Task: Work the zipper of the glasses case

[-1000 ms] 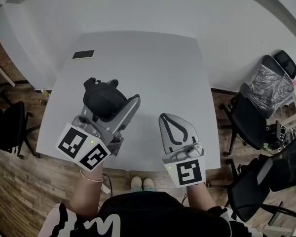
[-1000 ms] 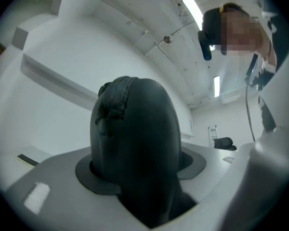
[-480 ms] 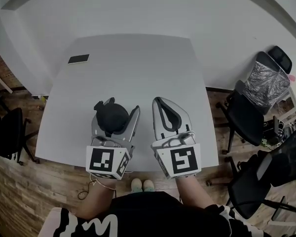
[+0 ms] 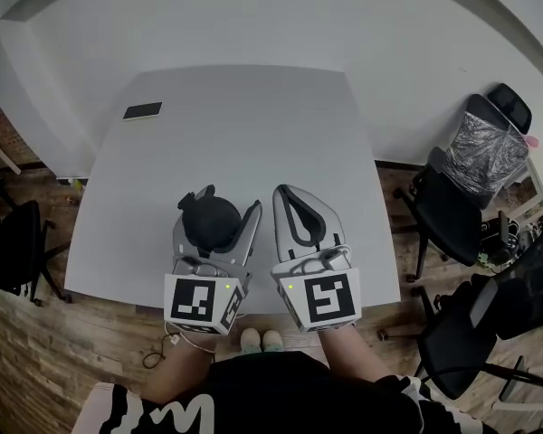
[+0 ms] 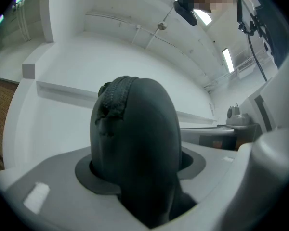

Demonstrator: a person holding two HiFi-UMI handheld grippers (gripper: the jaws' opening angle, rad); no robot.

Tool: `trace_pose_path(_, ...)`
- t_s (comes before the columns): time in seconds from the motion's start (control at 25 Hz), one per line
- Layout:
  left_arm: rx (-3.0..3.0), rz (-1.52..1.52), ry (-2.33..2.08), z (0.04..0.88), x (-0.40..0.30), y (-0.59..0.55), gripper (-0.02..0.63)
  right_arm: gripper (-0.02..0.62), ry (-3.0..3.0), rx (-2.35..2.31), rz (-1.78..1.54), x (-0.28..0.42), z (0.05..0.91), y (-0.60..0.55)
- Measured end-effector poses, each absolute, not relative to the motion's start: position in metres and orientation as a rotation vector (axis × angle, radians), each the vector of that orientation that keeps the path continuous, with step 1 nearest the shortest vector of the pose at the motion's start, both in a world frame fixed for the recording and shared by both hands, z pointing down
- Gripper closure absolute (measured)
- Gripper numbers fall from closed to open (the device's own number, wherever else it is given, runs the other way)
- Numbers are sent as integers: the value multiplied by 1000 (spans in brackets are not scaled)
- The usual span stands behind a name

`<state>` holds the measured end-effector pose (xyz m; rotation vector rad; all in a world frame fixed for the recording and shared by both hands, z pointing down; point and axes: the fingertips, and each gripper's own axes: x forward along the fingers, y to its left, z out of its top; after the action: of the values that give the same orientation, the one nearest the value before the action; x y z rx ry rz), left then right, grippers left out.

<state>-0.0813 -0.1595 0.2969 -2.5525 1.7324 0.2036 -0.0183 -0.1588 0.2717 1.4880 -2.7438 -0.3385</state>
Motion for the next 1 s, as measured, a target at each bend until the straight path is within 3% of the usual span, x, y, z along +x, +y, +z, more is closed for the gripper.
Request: trace_pose_path(1.0, -2520, 246, 1741, 289, -83, -156, 299, 589, -2757, 1450, -291, -27, 277, -149)
